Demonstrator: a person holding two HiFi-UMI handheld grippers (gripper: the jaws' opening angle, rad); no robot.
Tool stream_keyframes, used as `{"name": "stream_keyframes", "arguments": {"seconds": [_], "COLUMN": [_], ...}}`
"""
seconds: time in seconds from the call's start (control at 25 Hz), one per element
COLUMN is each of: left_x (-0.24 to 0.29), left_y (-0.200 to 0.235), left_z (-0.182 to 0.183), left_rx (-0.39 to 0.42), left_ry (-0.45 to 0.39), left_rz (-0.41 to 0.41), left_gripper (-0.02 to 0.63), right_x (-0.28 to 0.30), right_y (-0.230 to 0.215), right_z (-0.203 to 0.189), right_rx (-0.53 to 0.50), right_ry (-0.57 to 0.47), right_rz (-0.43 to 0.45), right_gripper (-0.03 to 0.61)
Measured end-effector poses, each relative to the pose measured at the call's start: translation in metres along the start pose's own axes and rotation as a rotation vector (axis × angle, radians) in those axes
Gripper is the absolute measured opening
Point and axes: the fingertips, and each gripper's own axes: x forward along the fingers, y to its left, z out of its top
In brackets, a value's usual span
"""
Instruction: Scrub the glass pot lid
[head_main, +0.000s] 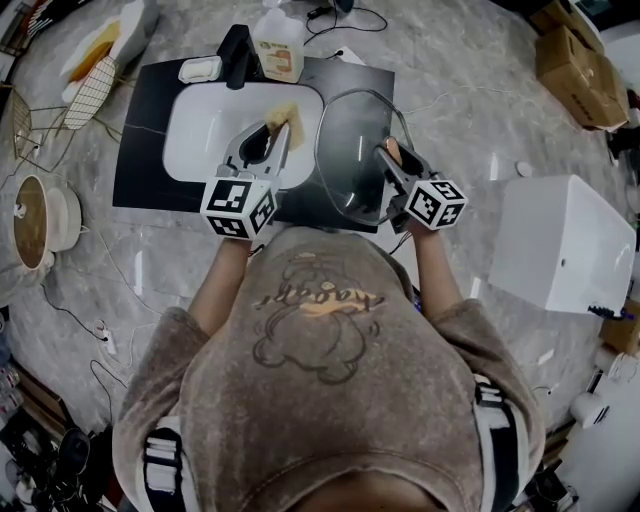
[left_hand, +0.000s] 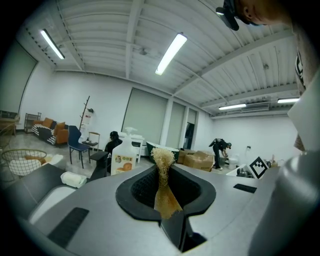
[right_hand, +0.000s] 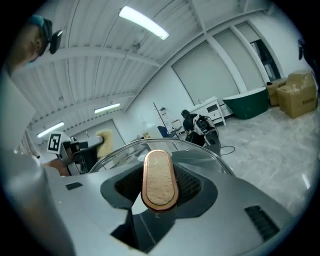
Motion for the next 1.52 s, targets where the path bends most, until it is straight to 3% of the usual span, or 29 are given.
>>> {"name": "stream_keyframes", "arguments": {"seconds": [0.4,0.64,0.92,1.52], "left_x": [0.007,0.014,0.018,0.037], "left_y": [-0.035,-0.074,-0.109,-0.095], "left_z": [0.018,0.026,0.039,0.046], "left_rx": [0.011,0.007,0.001,0.008], "left_ry": [-0.021,-0.008,-0.032,-0.068], "left_rz": [-0.089,-0.223,-0.357,-0.316], "left_gripper": [0.067,0.066,0.066,0.067], "right_x": [-0.02,-0.023,-0.021,-0.024], "right_y": [0.009,0.021,0.034,0.074], "right_z": [0.016,0.029,0.034,0.035], "right_rx": [0.471,0.609,0.653,0.675], "right_ry": [-0.251,-0.345,-0.357,-0.325], "right_rz": [0.175,0.3,0.353,0.496], "right_gripper": [0.179,0.179,0.179,0.178]}}
